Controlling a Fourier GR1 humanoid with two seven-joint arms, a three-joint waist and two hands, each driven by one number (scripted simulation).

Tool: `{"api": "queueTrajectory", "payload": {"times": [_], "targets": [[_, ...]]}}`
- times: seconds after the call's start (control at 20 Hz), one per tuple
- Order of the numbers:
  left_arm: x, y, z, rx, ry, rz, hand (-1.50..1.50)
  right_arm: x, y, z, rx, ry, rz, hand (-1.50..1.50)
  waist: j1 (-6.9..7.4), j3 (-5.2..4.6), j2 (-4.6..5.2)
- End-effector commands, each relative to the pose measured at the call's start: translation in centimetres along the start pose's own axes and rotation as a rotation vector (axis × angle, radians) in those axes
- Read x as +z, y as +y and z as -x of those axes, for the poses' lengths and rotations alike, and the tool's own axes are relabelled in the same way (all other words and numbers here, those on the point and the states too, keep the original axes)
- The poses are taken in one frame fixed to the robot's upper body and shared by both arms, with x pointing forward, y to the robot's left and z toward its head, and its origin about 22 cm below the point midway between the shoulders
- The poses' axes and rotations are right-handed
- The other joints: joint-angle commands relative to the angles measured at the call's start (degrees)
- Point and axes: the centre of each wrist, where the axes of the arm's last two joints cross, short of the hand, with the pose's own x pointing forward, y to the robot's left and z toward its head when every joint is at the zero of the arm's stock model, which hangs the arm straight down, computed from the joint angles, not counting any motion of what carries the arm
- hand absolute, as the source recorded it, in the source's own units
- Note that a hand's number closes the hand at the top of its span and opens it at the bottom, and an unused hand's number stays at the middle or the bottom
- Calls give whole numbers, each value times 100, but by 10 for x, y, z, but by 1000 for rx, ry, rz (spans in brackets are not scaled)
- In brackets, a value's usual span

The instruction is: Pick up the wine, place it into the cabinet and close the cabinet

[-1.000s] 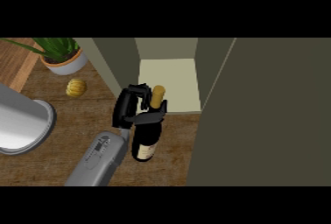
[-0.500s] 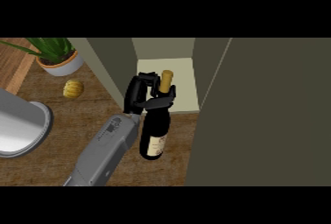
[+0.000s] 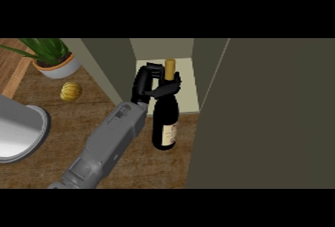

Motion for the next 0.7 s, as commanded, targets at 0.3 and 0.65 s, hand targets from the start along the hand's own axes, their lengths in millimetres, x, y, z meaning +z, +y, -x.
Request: {"api": "queueTrajectory", "payload": {"times": [0.3, 0.65], "targets": [[-14, 11, 8, -21, 89, -121, 150, 18, -3, -38, -124, -32, -50, -150, -200, -8, 72], [-22, 17, 8, -1, 107, -115, 150, 23, 0, -27, -116, 5, -62, -150, -151, -3, 71]]}}
